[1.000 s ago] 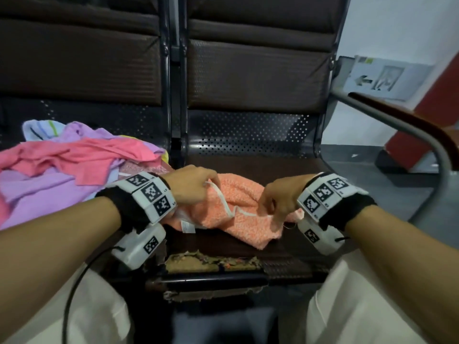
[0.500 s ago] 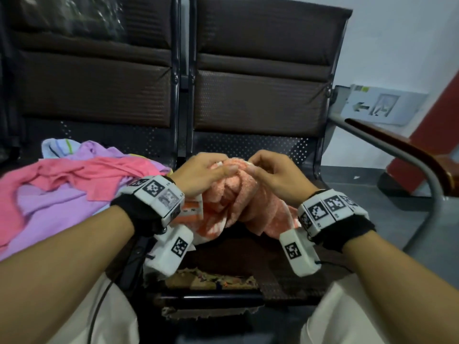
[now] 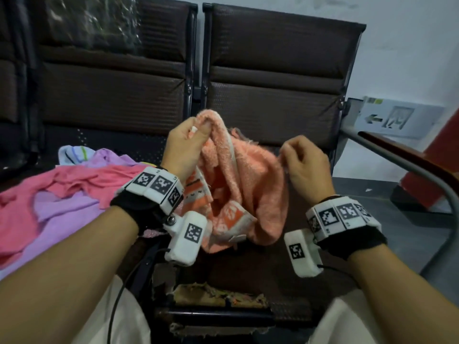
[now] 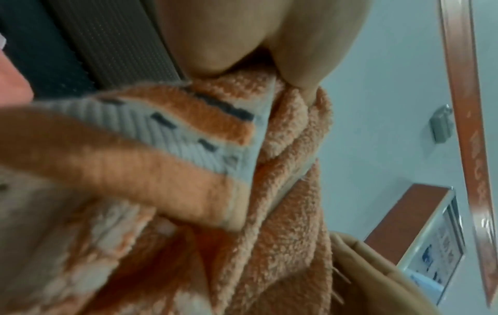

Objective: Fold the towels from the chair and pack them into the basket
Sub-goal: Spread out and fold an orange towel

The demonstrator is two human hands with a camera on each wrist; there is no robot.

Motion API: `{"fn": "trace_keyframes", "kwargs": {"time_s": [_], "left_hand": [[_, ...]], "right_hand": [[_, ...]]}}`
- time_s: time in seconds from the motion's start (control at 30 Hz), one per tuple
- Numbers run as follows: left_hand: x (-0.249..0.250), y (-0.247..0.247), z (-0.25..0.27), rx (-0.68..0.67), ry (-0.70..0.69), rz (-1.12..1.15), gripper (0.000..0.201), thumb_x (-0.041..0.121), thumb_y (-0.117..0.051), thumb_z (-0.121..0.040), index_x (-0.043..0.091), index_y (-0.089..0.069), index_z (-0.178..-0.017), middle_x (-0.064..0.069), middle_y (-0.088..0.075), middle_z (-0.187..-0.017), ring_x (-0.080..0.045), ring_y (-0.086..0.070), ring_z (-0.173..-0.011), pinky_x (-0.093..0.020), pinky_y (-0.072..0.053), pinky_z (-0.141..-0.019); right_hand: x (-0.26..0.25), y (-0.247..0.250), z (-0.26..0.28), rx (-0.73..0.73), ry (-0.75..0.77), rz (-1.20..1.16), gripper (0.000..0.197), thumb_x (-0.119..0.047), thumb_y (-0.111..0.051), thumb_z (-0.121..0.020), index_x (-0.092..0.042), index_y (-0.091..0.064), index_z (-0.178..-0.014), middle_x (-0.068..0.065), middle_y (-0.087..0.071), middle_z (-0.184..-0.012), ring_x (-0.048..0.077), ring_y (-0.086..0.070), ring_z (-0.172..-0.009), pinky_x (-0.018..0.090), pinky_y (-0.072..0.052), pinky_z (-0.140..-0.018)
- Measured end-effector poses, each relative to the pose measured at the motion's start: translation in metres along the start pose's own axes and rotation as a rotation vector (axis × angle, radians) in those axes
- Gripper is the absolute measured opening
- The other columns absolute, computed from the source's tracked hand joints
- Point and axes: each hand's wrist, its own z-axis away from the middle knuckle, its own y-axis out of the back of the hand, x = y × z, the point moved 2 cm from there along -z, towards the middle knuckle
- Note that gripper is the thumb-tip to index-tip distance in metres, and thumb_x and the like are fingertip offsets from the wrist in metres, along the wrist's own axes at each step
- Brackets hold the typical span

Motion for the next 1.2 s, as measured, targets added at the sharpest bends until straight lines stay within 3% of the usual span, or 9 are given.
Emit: {"fn": "trace_keyframes", "kwargs": {"time_s": [0.27, 0.37, 0.53, 0.63, 0.7, 0.9, 1.0, 1.13, 1.2], "left_hand": [[-0.030, -0.009, 0.007, -0.055, 0.199, -0.230, 0.035, 0.027, -0.054, -0.093, -0.005, -0.059, -0.079, -0.008, -0.053, -0.069, -0.018, -0.051, -0.068, -0.030, -0.039, -0.066], [-0.022, -0.013, 0.011, -0.120, 0.285, -0.145, 0.033, 0.028, -0.056, -0.092, 0.009, -0.056, -0.066, -0.006, -0.056, -0.068, -0.018, -0.055, -0.069, -0.030, -0.042, -0.068], [-0.002, -0.009, 0.019, -0.228, 0.407, 0.187, 0.027, 0.025, -0.058, -0.090, -0.001, -0.065, -0.094, -0.024, -0.062, -0.092, -0.031, -0.061, -0.086, -0.039, -0.052, -0.082], [0.003, -0.001, 0.016, -0.147, 0.398, 0.256, 0.029, 0.026, -0.059, -0.090, -0.001, -0.064, -0.100, -0.031, -0.058, -0.105, -0.037, -0.058, -0.096, -0.051, -0.046, -0.094], [0.001, 0.007, 0.013, -0.023, 0.351, 0.191, 0.022, 0.026, -0.057, -0.092, 0.006, -0.065, -0.088, -0.026, -0.061, -0.099, -0.034, -0.060, -0.092, -0.051, -0.047, -0.094], [-0.024, 0.018, 0.009, 0.047, 0.300, -0.083, 0.005, 0.013, -0.057, -0.091, 0.008, -0.055, -0.088, -0.019, -0.057, -0.084, -0.026, -0.060, -0.076, -0.039, -0.051, -0.076], [-0.043, 0.009, 0.016, -0.101, 0.353, -0.289, 0.010, 0.000, -0.056, -0.086, 0.009, -0.052, -0.088, -0.006, -0.055, -0.073, -0.006, -0.057, -0.054, -0.015, -0.046, -0.052], [-0.065, 0.006, 0.028, -0.314, 0.412, -0.567, 0.031, 0.011, -0.058, -0.089, 0.013, -0.050, -0.119, 0.003, -0.050, -0.081, -0.007, -0.048, -0.068, -0.007, -0.038, -0.053], [-0.071, 0.011, 0.031, -0.434, 0.381, -0.708, 0.039, 0.025, -0.061, -0.089, 0.014, -0.050, -0.125, -0.003, -0.057, -0.094, -0.011, -0.052, -0.080, -0.015, -0.042, -0.067]], "right_hand": [[0.006, -0.055, 0.033, -0.612, -0.010, 0.290, 0.016, -0.040, -0.065, -0.084, -0.027, -0.059, -0.078, -0.010, -0.060, -0.074, 0.008, -0.057, -0.070, 0.029, -0.046, -0.066], [0.004, -0.071, 0.039, -0.737, -0.037, 0.334, 0.038, -0.055, -0.064, -0.080, -0.026, -0.059, -0.104, -0.004, -0.065, -0.098, 0.015, -0.061, -0.091, 0.036, -0.052, -0.079], [-0.001, -0.074, 0.035, -0.636, -0.090, 0.201, 0.072, -0.037, -0.063, -0.073, -0.029, -0.039, -0.140, -0.003, -0.053, -0.134, 0.021, -0.051, -0.121, 0.039, -0.047, -0.095], [-0.007, -0.069, 0.030, -0.590, -0.037, 0.244, 0.026, -0.028, -0.058, -0.080, -0.025, -0.066, -0.106, 0.005, -0.067, -0.112, 0.028, -0.061, -0.101, 0.030, -0.045, -0.077], [-0.009, -0.060, 0.024, -0.512, -0.040, 0.265, 0.009, -0.019, -0.055, -0.081, -0.020, -0.064, -0.080, 0.009, -0.070, -0.092, 0.032, -0.063, -0.091, 0.030, -0.044, -0.071], [0.011, -0.026, 0.013, -0.174, -0.247, 0.201, 0.011, -0.022, -0.063, -0.080, -0.022, -0.072, -0.086, 0.002, -0.067, -0.076, 0.022, -0.065, -0.081, 0.025, -0.043, -0.067], [0.028, -0.033, 0.025, -0.461, -0.258, 0.269, 0.018, -0.032, -0.072, -0.079, -0.023, -0.070, -0.094, -0.001, -0.069, -0.085, 0.014, -0.063, -0.084, 0.019, -0.039, -0.069], [0.051, -0.038, 0.047, -0.843, -0.308, 0.297, 0.051, -0.042, -0.081, -0.069, -0.027, -0.055, -0.110, -0.012, -0.063, -0.086, 0.003, -0.058, -0.078, 0.018, -0.041, -0.065], [0.065, -0.032, 0.054, -0.935, -0.376, 0.404, 0.055, -0.049, -0.082, -0.064, -0.027, -0.055, -0.107, -0.010, -0.063, -0.093, 0.006, -0.059, -0.084, 0.024, -0.046, -0.071]]}}
